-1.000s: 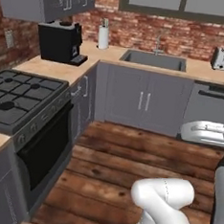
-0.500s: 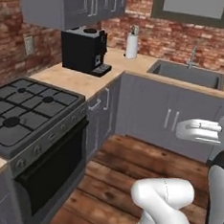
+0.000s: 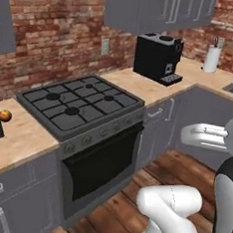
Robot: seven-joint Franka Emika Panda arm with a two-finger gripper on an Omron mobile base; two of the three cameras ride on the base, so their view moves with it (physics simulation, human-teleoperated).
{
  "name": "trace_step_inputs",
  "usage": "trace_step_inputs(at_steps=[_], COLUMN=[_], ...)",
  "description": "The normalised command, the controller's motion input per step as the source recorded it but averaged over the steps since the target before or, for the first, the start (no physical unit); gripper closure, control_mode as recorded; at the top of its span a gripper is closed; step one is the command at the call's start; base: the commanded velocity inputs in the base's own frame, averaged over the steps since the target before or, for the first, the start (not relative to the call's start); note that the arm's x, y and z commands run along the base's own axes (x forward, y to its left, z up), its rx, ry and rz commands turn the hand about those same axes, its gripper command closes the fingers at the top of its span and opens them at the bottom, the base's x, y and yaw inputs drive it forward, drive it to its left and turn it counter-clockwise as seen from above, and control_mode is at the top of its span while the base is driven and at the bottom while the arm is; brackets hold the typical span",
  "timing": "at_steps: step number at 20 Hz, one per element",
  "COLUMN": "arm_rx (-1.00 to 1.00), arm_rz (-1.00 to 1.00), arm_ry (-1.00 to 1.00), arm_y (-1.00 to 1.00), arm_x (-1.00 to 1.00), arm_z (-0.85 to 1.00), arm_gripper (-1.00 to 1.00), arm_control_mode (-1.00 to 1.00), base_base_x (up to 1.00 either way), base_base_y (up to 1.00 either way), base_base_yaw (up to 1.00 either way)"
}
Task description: Place the beer on the top shelf of the fridge to keep it out of children's reach, and place the cucumber and orange on lower shelves for easy access.
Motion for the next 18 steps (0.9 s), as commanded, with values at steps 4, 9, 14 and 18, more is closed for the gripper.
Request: trace_step_inputs(at_steps=[4,9,14,18], arm_rx=[0.0,0.0,0.0,0.0], arm_rz=[0.0,0.0,0.0,0.0], arm_ry=[0.0,0.0,0.0,0.0], arm_y=[0.0,0.0,0.0,0.0], arm_x=[0.0,0.0,0.0,0.0], arm_z=[0.0,0.0,0.0,0.0], arm_gripper=[-1.0,-1.0,-1.0,-1.0], arm_control_mode=[1.0,1.0,1.0,1.0], base_base_x=[0.62,0.84,0.84,0.26], base_base_y=[0.3,0.28,0.32,0.41], base_base_yaw=[0.6,0.54,0.51,0.46])
